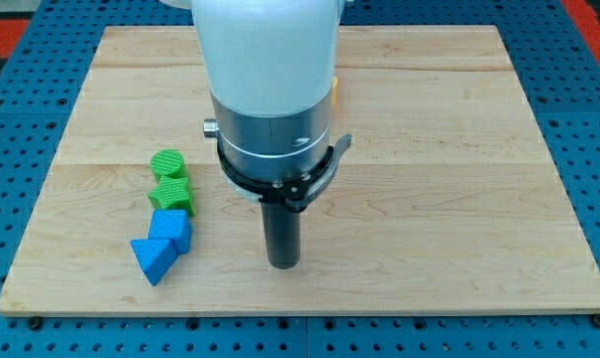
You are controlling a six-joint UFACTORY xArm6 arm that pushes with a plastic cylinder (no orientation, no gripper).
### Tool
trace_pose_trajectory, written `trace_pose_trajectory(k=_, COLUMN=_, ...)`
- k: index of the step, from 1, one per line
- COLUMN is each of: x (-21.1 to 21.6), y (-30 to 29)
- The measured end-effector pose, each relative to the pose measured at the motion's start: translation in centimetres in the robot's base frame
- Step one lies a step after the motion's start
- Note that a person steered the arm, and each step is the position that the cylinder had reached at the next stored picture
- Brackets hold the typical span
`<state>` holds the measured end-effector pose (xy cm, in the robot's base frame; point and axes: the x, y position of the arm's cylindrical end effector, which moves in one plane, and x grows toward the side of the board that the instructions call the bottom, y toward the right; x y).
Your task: Point your hand to the right of the hexagon
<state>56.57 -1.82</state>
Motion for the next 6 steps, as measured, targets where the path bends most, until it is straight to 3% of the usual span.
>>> trace_pose_trajectory(k=1, x=-0.3, y=0.5)
trace_pose_trajectory(k=3, x=-2.1, y=7.9)
trace_pose_trajectory(k=4, x=-5.1, y=13.5)
trace_pose_trajectory(k=6, x=-16.8, y=27.9)
